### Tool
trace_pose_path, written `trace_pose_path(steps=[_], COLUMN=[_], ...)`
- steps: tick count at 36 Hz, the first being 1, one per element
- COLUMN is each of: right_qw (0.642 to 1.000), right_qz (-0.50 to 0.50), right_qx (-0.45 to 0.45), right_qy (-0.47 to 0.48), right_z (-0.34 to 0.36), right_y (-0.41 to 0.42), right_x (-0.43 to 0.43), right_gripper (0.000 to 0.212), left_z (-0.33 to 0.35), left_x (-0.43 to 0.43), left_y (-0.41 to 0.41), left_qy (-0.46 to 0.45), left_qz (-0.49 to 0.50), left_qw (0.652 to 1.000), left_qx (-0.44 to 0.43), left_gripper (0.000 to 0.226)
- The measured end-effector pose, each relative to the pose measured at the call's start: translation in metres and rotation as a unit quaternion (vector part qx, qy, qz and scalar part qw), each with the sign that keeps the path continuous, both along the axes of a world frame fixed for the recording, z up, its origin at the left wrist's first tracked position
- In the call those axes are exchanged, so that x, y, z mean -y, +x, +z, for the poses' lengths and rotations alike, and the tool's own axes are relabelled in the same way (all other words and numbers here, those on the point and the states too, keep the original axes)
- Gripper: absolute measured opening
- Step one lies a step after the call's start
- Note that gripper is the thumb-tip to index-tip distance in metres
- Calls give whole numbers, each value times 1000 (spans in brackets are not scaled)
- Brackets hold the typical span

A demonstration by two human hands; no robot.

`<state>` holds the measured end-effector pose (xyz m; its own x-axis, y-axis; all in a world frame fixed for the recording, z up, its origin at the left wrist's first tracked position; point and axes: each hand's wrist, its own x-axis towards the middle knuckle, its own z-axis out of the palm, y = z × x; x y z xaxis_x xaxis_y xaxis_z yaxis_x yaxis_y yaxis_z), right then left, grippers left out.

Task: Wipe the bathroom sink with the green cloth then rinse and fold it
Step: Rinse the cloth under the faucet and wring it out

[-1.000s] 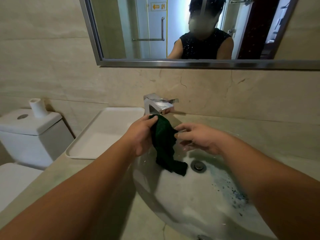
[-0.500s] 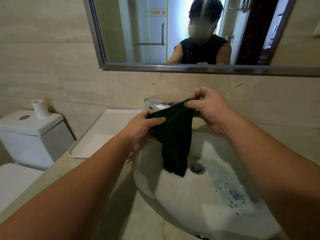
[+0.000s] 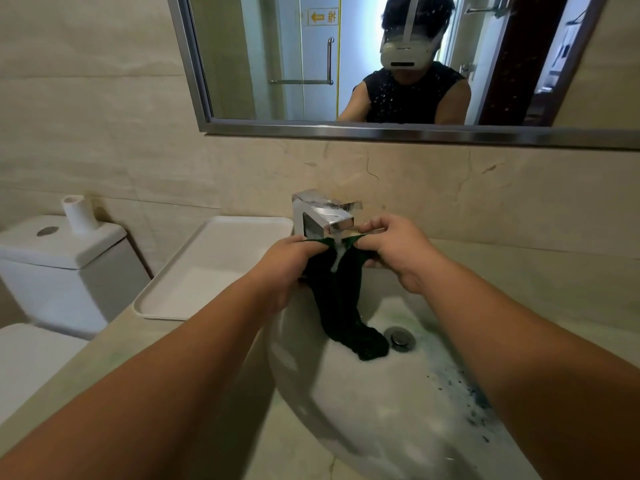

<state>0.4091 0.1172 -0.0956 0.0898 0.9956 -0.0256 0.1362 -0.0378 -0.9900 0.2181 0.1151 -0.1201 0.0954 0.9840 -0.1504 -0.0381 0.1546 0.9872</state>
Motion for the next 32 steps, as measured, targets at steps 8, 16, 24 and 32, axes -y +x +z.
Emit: trace_pose_path(steps=[8, 16, 24, 32], right_qw=[999, 999, 999, 998], right_qz=[14, -9, -14, 16], right_qx=[-8, 8, -11, -57], right_qy=[-33, -51, -40, -35], right_z=[-8, -12, 0, 13], right_y=[-6, 3, 3, -8], right_x=[-11, -26, -39, -35], right_gripper=[17, 19, 47, 33], left_z=[-3, -5, -7, -5], left_x=[-5, -1, -3, -2], left_y=[8, 8, 8, 9], left_qy=[-19, -43, -52, -34], left_qz=[-9, -18, -58, -70], left_qw=[998, 987, 986, 984], left_qx=[60, 153, 149, 159], left_gripper=[28, 25, 31, 31])
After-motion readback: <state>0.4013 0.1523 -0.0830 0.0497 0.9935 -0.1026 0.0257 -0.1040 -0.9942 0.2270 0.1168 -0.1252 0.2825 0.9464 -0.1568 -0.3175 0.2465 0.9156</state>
